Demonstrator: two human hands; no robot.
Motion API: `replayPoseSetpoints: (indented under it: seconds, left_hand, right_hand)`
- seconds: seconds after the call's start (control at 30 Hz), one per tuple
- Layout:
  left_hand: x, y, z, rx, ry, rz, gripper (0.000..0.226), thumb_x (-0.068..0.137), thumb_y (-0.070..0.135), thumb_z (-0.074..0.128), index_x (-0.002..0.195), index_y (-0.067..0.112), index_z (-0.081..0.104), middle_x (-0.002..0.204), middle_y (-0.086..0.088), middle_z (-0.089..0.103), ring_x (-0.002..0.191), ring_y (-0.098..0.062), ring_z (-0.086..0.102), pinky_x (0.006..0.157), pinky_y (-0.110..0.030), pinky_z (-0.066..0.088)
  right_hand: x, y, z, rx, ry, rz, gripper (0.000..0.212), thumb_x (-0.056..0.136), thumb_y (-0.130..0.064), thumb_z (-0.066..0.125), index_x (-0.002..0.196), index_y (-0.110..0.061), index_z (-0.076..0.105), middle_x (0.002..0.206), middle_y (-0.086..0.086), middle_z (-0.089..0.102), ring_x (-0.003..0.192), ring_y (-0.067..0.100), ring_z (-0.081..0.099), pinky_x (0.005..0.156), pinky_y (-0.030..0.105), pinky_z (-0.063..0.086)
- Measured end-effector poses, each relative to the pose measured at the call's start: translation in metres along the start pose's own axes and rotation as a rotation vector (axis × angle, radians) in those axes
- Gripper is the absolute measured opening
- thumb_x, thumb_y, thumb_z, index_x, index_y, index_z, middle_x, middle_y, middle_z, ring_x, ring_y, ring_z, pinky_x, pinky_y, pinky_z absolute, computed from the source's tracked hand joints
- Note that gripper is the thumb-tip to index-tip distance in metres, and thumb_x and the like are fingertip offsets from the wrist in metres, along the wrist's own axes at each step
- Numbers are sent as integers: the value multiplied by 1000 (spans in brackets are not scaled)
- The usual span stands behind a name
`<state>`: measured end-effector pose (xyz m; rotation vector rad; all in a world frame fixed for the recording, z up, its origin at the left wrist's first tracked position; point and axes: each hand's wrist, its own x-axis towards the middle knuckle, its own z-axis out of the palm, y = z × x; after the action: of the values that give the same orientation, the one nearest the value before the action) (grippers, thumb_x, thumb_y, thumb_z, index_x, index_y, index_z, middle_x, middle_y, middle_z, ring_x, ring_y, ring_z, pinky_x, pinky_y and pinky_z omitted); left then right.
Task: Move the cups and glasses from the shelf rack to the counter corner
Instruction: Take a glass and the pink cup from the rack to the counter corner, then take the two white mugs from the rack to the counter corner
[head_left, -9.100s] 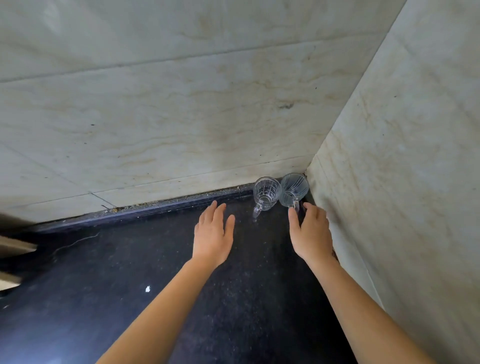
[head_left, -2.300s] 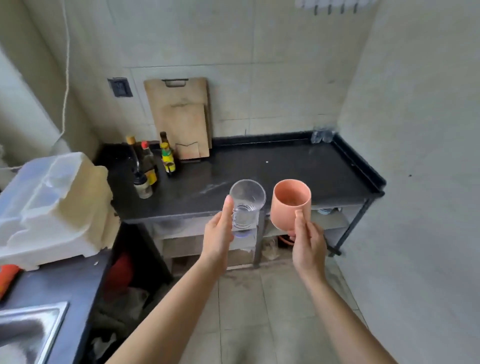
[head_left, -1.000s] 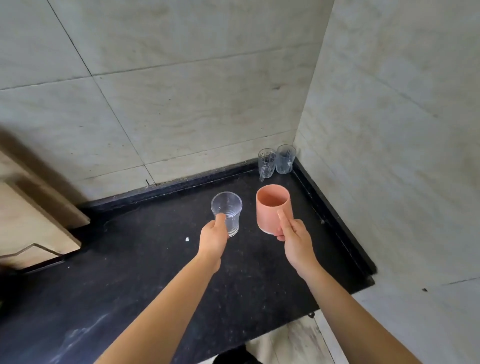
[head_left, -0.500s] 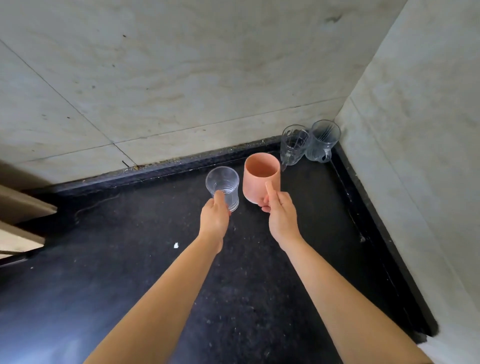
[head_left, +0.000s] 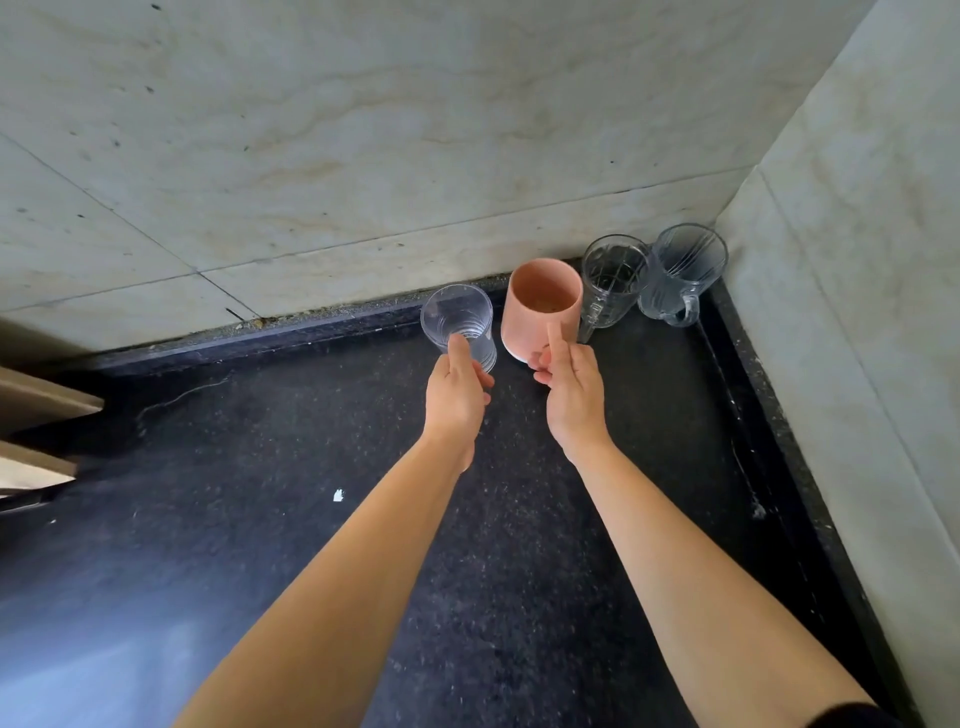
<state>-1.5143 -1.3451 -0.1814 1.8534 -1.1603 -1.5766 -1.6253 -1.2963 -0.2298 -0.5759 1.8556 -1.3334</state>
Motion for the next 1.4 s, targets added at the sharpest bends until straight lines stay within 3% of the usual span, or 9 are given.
replayPoseSetpoints:
  seconds: [0.2, 0.33, 0.4, 0.47, 0.53, 0.6, 0.8, 1.03, 1.4]
  left_hand:
    - [5, 2, 7, 36, -21, 54, 58, 102, 58, 22, 88, 12, 55, 74, -2, 57, 63, -15, 49, 72, -35, 42]
    - [1, 5, 1, 64, -31, -9, 66, 96, 69, 26, 105, 13, 59, 101, -5, 61, 71, -15, 52, 62, -31, 42]
    - [-6, 9, -7, 135, -43, -33, 62, 93, 73, 28, 99, 18, 58, 115, -10, 57, 92, -23, 60, 75, -36, 49]
    - [-17, 12, -18, 275, -38, 15, 56, 93, 73, 25, 91, 25, 53, 130, -11, 47, 123, -29, 49, 99, -43, 42]
    - [-32, 18, -36, 410, 13, 124, 64, 94, 71, 26, 113, 19, 57, 143, -9, 40, 126, -25, 43, 100, -41, 37]
    - [-52, 29, -60, 582, 142, 294, 69, 96, 66, 29, 142, 17, 46, 153, -8, 36, 134, -26, 39, 106, -44, 35]
    - [-132, 65, -163, 1033, 550, 710, 63, 101, 55, 33, 149, 15, 41, 157, -17, 36, 143, -38, 33, 109, -55, 31]
    - [-253, 25, -299, 1109, 967, 534, 66, 98, 56, 37, 152, 18, 38, 160, -19, 28, 147, -43, 23, 113, -62, 22]
    - [-464, -145, -478, 958, 1288, 247, 74, 95, 65, 30, 158, 30, 18, 167, -11, 7, 153, -37, 4, 118, -64, 13]
  right_hand:
    - [-5, 7, -10, -149, -14, -20, 41, 109, -35, 38, 113, -7, 67, 117, 0, 55, 109, 18, 62, 97, 39, 54]
    - [-7, -3, -11, -284, 44, -13, 39, 106, -40, 44, 115, -11, 69, 117, 2, 60, 97, 14, 62, 82, 19, 45]
    - [-10, -14, -19, -354, 95, -10, 37, 103, -44, 52, 119, -15, 67, 124, 6, 61, 87, 9, 58, 69, 11, 37]
    - [-16, -29, -29, -413, 110, -31, 41, 101, -47, 55, 127, -17, 62, 132, 6, 56, 90, 11, 61, 66, 12, 39]
    - [-26, -49, -36, -454, 83, -115, 40, 103, -45, 51, 132, -18, 57, 138, 4, 51, 105, 19, 65, 78, 25, 52]
    - [-38, -76, -41, -508, 51, -277, 41, 104, -43, 45, 135, -18, 55, 141, 6, 48, 117, 24, 60, 90, 35, 51]
    - [-78, -168, -25, -824, -7, -878, 59, 104, -51, 42, 154, -20, 40, 165, 19, 24, 149, 42, 26, 118, 55, 25]
    - [-172, -217, 72, -803, -388, -1239, 67, 102, -60, 33, 159, -26, 27, 170, 14, 6, 153, 42, 12, 123, 58, 15]
    - [-459, -210, 195, -608, -736, -1579, 69, 100, -58, 43, 159, -25, 29, 169, 14, 10, 153, 43, 12, 121, 60, 18]
